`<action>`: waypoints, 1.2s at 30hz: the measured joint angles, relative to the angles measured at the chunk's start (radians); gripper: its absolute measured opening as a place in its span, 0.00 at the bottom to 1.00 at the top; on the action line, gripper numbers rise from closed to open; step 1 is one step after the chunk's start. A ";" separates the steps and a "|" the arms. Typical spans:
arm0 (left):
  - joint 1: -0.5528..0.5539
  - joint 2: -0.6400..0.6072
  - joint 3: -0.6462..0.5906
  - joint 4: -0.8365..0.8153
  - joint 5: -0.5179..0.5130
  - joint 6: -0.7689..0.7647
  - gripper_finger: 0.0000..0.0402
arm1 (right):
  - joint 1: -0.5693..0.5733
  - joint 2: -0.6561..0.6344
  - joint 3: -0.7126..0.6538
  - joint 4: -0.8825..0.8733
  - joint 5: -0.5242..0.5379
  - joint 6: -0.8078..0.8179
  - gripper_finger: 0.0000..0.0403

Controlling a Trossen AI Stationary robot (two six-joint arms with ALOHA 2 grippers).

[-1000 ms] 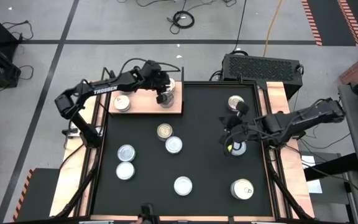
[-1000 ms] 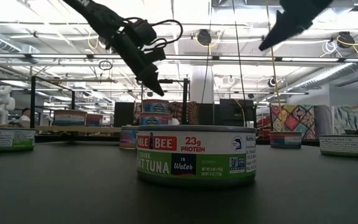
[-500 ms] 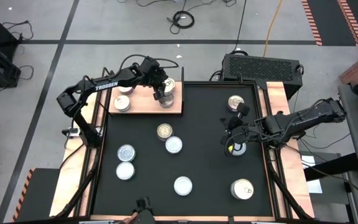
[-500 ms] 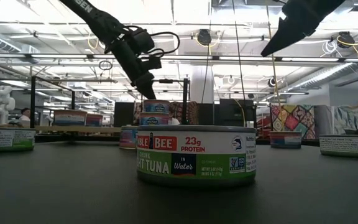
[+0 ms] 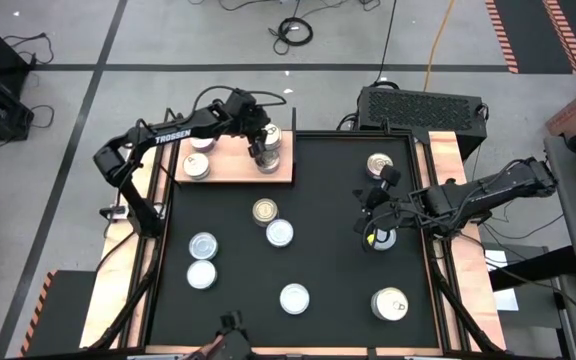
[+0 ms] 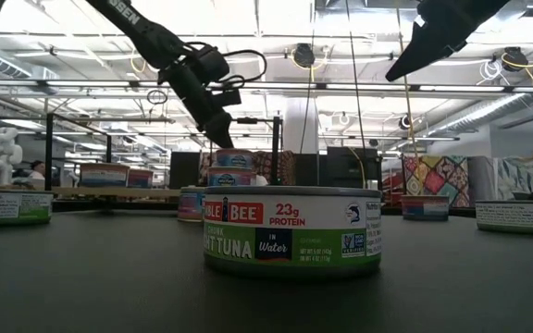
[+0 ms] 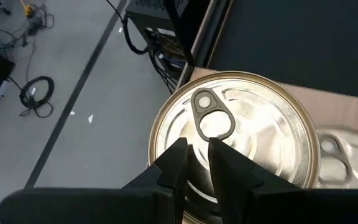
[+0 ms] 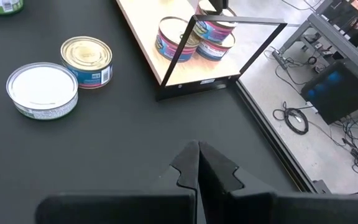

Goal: Stack canned seafood by type on shelf
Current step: Stack the blue-pink tuna can on top of the other blue-pink tuna can on the shelf

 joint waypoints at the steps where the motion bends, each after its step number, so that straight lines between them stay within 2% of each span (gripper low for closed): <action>1: 0.000 0.007 0.001 0.012 0.000 0.000 0.18 | 0.000 0.000 0.000 0.000 0.000 0.000 0.00; 29: 0.024 0.030 0.027 0.030 0.003 0.008 0.18 | 0.000 0.000 0.000 0.001 -0.005 -0.009 0.00; 36: -0.008 -0.049 0.025 0.033 0.009 0.007 0.18 | 0.000 0.000 0.000 0.019 -0.007 -0.009 0.00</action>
